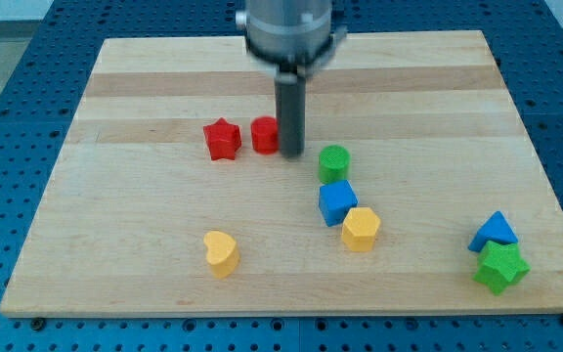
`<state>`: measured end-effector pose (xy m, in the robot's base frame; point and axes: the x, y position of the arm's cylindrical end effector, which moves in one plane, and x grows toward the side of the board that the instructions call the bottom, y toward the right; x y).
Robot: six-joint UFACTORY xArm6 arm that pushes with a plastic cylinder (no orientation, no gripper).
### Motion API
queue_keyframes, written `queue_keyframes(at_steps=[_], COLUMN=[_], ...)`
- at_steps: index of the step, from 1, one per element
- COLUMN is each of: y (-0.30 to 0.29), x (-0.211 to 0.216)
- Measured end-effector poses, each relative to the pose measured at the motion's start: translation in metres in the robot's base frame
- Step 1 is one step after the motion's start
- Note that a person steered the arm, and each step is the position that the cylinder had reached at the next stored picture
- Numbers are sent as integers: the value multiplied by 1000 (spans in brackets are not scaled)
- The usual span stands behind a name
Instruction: Push the blue cube and yellow hexagon towards the top slightly
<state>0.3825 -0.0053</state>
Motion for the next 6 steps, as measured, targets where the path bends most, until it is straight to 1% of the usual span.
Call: queue_keyframes(at_steps=[1,2,3,4,5,6], y=[0,0,0,0,5,96], x=[-41,-7,73,164,223,236])
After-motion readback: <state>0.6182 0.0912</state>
